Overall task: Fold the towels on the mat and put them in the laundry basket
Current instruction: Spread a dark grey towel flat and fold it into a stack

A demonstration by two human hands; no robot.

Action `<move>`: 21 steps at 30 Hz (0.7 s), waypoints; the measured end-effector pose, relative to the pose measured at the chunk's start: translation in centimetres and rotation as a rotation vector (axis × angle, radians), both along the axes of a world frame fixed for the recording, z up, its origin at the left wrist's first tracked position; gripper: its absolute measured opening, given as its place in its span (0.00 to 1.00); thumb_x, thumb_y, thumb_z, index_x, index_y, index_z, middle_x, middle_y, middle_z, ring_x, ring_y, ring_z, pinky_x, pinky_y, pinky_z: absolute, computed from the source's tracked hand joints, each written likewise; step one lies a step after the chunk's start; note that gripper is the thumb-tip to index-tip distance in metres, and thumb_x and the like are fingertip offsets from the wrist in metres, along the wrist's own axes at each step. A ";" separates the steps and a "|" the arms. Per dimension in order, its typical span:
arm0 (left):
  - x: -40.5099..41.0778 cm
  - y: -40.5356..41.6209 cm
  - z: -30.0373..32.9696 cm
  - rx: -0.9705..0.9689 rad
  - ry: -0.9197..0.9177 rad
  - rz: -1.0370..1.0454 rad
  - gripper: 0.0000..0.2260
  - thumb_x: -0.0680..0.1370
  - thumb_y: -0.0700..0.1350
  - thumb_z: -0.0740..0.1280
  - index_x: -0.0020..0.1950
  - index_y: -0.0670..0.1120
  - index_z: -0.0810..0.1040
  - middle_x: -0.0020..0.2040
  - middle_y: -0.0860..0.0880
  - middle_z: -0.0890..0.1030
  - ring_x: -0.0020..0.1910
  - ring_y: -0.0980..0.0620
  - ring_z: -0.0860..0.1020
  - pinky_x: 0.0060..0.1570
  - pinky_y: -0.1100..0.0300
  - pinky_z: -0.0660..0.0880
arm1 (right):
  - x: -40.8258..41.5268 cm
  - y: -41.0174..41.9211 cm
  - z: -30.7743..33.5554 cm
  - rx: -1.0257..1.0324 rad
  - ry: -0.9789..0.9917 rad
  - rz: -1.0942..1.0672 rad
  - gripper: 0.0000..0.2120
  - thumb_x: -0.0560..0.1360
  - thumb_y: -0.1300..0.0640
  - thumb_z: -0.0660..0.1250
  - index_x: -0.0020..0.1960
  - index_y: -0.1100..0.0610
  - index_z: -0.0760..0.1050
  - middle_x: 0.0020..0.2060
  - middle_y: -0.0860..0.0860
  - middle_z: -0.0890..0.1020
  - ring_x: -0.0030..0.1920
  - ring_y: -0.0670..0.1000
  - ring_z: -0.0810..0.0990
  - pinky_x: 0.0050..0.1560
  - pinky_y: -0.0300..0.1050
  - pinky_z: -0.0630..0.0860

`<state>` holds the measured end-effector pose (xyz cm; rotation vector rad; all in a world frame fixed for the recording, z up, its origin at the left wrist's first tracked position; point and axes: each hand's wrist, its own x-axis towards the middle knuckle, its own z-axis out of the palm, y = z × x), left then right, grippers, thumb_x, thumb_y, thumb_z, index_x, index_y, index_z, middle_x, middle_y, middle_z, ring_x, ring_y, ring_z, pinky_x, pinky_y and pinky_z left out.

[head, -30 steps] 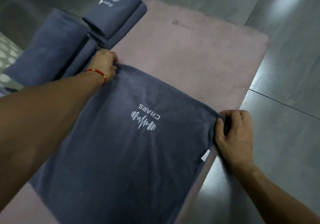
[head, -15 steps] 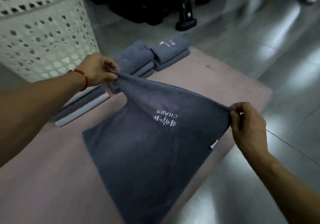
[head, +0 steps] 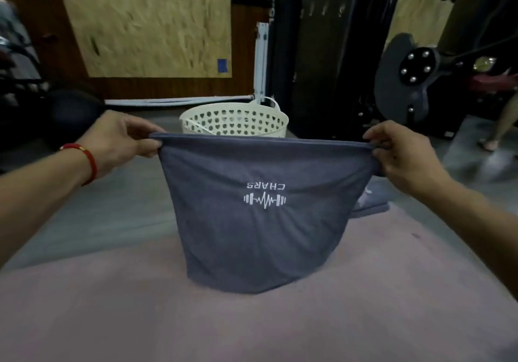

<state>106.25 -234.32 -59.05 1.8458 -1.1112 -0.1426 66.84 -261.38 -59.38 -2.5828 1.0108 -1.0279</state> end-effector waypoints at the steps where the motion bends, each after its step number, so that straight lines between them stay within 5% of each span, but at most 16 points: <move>1: 0.6 1.9 0.5 -0.005 0.003 0.008 0.12 0.73 0.30 0.72 0.48 0.46 0.86 0.38 0.50 0.86 0.36 0.57 0.82 0.38 0.70 0.79 | 1.2 0.2 1.0 -0.018 0.045 0.023 0.17 0.76 0.71 0.66 0.61 0.57 0.79 0.49 0.51 0.80 0.49 0.50 0.78 0.53 0.42 0.71; 5: 2.7 8.6 0.7 -0.024 0.064 0.064 0.14 0.71 0.30 0.74 0.43 0.49 0.87 0.37 0.45 0.85 0.34 0.55 0.82 0.37 0.66 0.81 | 5.4 1.3 2.8 -0.053 0.197 0.124 0.19 0.76 0.68 0.70 0.65 0.58 0.80 0.52 0.53 0.82 0.52 0.52 0.80 0.57 0.41 0.70; 9: 3.9 12.7 0.2 -0.020 0.122 0.113 0.09 0.70 0.31 0.74 0.42 0.45 0.87 0.34 0.46 0.84 0.31 0.56 0.81 0.35 0.67 0.80 | 8.8 2.5 1.9 -0.157 0.172 0.180 0.10 0.74 0.68 0.71 0.52 0.58 0.85 0.47 0.50 0.81 0.48 0.53 0.80 0.51 0.42 0.69; 13: 5.3 14.8 -0.3 -0.002 0.186 0.144 0.09 0.67 0.38 0.74 0.43 0.49 0.87 0.35 0.44 0.85 0.32 0.54 0.82 0.35 0.66 0.81 | 11.3 2.8 0.9 -0.096 0.134 0.196 0.07 0.77 0.64 0.70 0.53 0.56 0.83 0.45 0.50 0.81 0.46 0.49 0.78 0.50 0.42 0.70; 18: 6.9 13.2 -2.0 0.013 0.200 0.314 0.06 0.77 0.31 0.69 0.53 0.34 0.81 0.42 0.34 0.82 0.30 0.52 0.83 0.36 0.62 0.83 | 14.6 2.5 -0.8 0.202 0.051 0.191 0.04 0.79 0.64 0.69 0.53 0.61 0.80 0.34 0.55 0.84 0.27 0.45 0.82 0.32 0.36 0.79; 21: 7.8 10.9 -2.8 -0.016 0.203 0.478 0.04 0.78 0.31 0.69 0.49 0.37 0.81 0.44 0.35 0.82 0.28 0.52 0.83 0.38 0.56 0.83 | 17.2 1.5 -2.2 0.503 -0.122 0.183 0.06 0.79 0.67 0.68 0.56 0.64 0.78 0.42 0.61 0.85 0.36 0.52 0.87 0.42 0.44 0.85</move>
